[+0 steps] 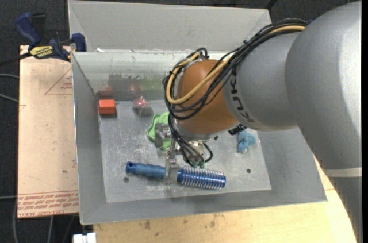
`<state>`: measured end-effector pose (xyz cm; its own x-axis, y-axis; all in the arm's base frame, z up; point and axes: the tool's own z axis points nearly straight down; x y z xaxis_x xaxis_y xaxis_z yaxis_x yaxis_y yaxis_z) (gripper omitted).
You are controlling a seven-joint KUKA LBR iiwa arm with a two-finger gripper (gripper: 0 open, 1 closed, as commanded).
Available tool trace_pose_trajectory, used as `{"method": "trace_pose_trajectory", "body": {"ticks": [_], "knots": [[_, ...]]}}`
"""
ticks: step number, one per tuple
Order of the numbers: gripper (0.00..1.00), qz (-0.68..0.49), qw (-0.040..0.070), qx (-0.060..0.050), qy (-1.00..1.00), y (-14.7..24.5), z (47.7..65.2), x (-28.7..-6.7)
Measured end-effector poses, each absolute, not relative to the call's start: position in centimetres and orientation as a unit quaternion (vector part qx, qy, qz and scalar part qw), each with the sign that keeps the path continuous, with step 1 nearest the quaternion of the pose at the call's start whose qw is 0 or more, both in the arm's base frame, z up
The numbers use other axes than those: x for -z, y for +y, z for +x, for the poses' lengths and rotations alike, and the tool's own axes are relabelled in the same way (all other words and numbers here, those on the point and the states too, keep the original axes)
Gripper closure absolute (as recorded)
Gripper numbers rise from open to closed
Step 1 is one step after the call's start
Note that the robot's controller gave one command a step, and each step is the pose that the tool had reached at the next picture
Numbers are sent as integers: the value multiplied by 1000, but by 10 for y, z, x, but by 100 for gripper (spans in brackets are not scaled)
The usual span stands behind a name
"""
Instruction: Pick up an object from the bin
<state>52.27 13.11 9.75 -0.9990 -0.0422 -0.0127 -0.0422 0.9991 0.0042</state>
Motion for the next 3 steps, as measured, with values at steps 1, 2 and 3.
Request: {"method": "trace_pose_trajectory", "body": {"ticks": [1,2,3], "knots": [[0,-62,-1,-1,998,153,502,-69],[100,-61,-1,-1,998,153,503,-70],[100,-58,3,-2,998,172,482,-242]]}}
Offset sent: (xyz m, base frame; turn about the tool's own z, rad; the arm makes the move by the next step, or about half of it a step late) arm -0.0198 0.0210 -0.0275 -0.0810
